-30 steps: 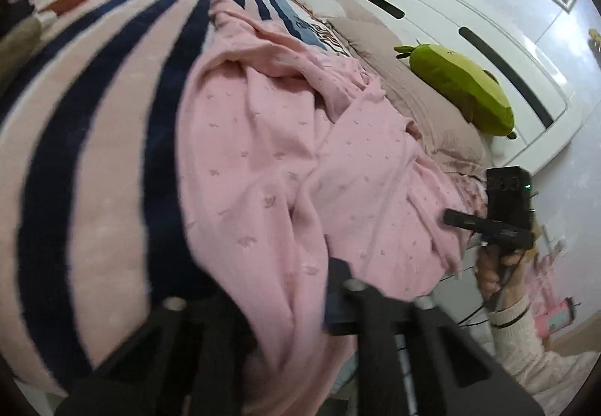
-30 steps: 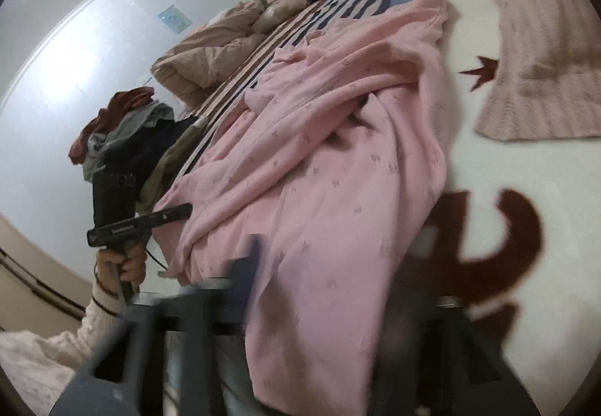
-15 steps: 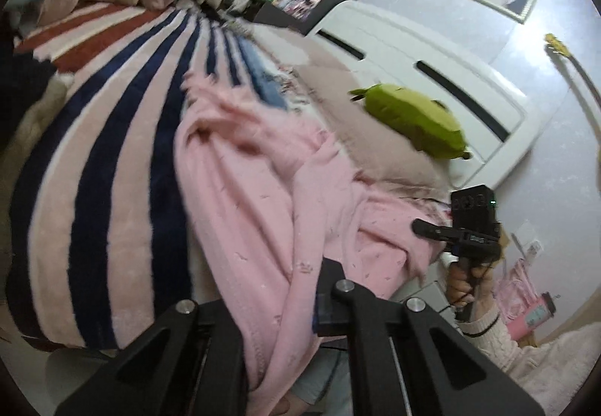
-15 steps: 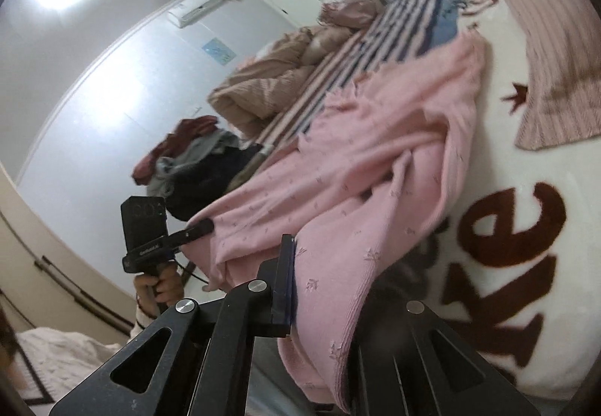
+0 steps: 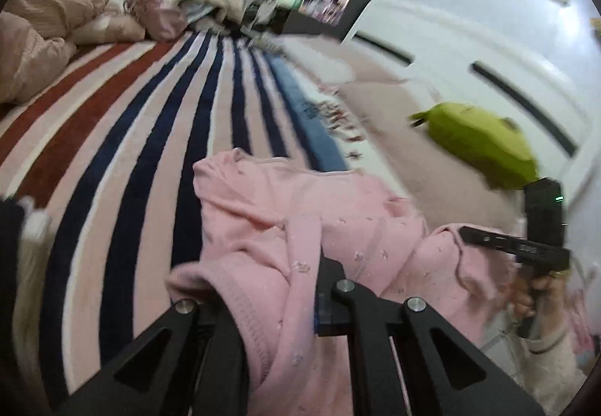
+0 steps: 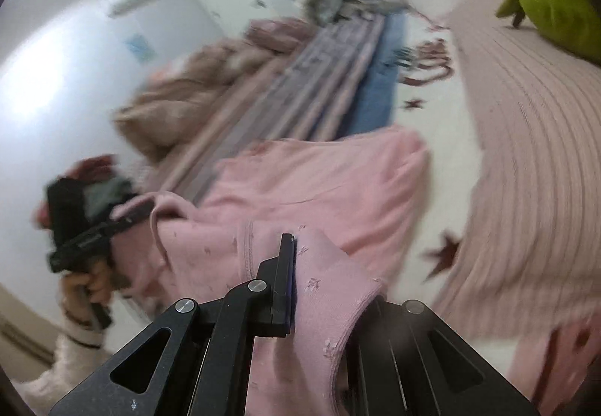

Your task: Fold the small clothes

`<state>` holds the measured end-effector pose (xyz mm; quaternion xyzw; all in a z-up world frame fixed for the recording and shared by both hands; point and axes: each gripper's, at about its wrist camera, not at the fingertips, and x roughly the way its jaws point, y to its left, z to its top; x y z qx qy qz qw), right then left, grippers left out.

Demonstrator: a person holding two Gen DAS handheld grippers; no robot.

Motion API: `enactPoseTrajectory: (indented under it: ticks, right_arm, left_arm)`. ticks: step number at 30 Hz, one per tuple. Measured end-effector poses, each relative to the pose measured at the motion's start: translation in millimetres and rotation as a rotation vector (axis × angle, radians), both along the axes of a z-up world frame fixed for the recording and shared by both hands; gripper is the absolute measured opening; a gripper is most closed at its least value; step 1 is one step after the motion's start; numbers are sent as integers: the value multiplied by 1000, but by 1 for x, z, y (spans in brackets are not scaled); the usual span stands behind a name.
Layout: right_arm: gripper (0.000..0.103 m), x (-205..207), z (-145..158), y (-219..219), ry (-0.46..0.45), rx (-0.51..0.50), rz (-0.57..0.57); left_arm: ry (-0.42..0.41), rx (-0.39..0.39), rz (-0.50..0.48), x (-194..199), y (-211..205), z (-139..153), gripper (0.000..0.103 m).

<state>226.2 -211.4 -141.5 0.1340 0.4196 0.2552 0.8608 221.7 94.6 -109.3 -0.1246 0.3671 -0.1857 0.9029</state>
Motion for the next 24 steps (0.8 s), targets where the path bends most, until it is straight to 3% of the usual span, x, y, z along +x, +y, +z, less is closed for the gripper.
enactPoseTrajectory:
  ticks: [3,7,8,9,10,11,12,16,19,22,23,24]
  right_arm:
    - [1,37,-29,2,65,-92,-21]
    - [4,50,-58,-3,122,-82,-5]
    - [11,48,-58,-6,127,-60,4]
    - [26,44,-55,-10,135,-40,13]
    - [37,39,-51,-14,134,-31,23]
    - [60,31,-44,-19,119,-36,29]
    - [70,19,-37,-24,97,-50,33]
    - [70,-32,-24,-45,87,-14,80]
    - [70,-62,-38,-49,134,29,136]
    - [68,-86,-61,-37,152,18,167]
    - [63,-92,-66,-31,142,11,168]
    - [52,-96,-70,-24,126,3,160]
  left_arm:
    - [109,23,24,53,-6,-40,7]
    - [199,19,18,64,-7,-72,13]
    - [200,7,5,61,-5,-71,23]
    - [202,-8,-13,55,-3,-66,41]
    - [190,-19,-23,45,2,-57,50]
    - [170,-22,-25,37,5,-50,62]
    - [147,-22,-31,26,9,-41,68]
    - [138,27,-48,-19,28,-28,75]
    - [188,67,-49,-44,38,-48,75]
    - [222,39,-58,-59,41,-72,75]
    - [219,31,-62,-63,38,-76,73]
    - [201,39,-50,-67,36,-79,63]
